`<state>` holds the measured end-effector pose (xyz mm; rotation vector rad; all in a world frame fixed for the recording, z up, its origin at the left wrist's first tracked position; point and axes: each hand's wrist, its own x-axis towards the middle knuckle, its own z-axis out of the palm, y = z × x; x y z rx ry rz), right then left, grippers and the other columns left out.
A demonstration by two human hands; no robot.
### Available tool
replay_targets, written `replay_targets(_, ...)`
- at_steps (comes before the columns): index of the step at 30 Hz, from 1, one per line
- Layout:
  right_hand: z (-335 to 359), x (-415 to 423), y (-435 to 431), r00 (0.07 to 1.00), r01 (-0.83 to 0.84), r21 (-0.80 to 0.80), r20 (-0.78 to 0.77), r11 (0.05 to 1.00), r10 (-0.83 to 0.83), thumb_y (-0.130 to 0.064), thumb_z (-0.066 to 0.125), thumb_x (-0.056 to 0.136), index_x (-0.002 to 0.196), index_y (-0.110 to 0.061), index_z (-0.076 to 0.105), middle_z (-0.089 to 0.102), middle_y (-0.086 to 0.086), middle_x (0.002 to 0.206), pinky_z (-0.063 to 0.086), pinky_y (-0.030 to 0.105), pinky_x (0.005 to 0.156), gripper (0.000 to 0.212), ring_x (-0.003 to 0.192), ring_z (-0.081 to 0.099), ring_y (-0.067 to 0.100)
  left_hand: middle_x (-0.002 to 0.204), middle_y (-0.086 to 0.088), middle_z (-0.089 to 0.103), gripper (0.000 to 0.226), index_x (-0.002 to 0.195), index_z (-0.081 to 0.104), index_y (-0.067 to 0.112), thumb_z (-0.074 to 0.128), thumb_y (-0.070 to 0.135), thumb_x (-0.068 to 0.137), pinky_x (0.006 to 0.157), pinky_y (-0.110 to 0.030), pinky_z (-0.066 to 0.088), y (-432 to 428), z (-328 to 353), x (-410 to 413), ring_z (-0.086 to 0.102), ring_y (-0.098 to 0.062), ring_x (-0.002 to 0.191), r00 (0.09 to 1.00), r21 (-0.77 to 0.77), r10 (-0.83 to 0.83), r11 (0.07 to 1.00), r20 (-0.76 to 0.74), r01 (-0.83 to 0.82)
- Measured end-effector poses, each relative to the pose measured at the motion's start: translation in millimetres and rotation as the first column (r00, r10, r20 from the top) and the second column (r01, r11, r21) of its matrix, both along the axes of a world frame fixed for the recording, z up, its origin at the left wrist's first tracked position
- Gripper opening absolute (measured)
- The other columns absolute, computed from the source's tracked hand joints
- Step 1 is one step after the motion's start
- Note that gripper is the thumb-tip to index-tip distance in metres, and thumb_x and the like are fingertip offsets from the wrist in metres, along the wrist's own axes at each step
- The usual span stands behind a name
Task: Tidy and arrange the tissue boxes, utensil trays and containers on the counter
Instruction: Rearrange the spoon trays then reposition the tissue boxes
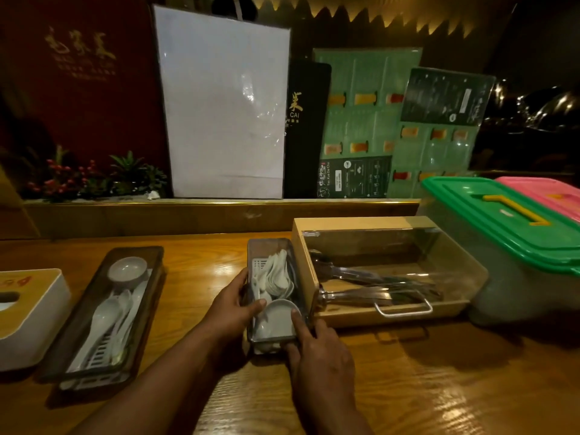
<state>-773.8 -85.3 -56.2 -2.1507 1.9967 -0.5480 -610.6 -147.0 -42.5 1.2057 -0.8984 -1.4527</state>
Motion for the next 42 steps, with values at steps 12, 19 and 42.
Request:
replay_targets(12, -3, -7, -5, 0.999, -0.004, 0.023, -0.032, 1.0, 0.004, -0.055, 0.05, 0.096, 0.154, -0.042, 0.017, 0.046, 0.002, 0.147, 0.045, 0.036, 0.096, 0.068, 0.124, 0.044, 0.019, 0.128, 0.01, 0.064, 0.068, 0.136, 0.05, 0.05, 0.059, -0.003, 0.094, 0.077, -0.046, 0.062, -8, 0, 1, 0.068, -0.02, 0.111, 0.997, -0.033, 0.006, 0.999, 0.076, -0.003)
replay_targets(19, 10, 22, 9, 0.994, -0.103, -0.243, -0.061, 0.965, 0.091, -0.063, 0.065, 0.081, 0.13, -0.026, 0.06, 0.057, 0.009, 0.111, 0.049, 0.039, 0.076, 0.062, 0.1, 0.051, 0.025, 0.165, 0.005, 0.027, 0.087, 0.159, 0.013, 0.039, 0.069, 0.028, 0.093, 0.112, -0.044, 0.043, 10, 8, 47, 0.034, -0.018, 0.147, 0.811, -0.196, 0.045, 0.977, 0.583, 0.086)
replay_targets(42, -12, 173, 38, 0.996, -0.083, -0.088, -0.037, 0.993, 0.08, -0.049, 0.057, 0.087, 0.142, -0.05, 0.04, 0.042, 0.004, 0.149, 0.046, 0.043, 0.102, 0.057, 0.135, 0.042, 0.027, 0.134, -0.011, 0.064, 0.066, 0.154, 0.03, 0.024, 0.06, 0.027, 0.095, 0.085, -0.038, 0.054, 34, -19, 215, 0.066, -0.03, 0.109, 0.633, -0.204, 0.126, 0.978, 0.764, 0.051)
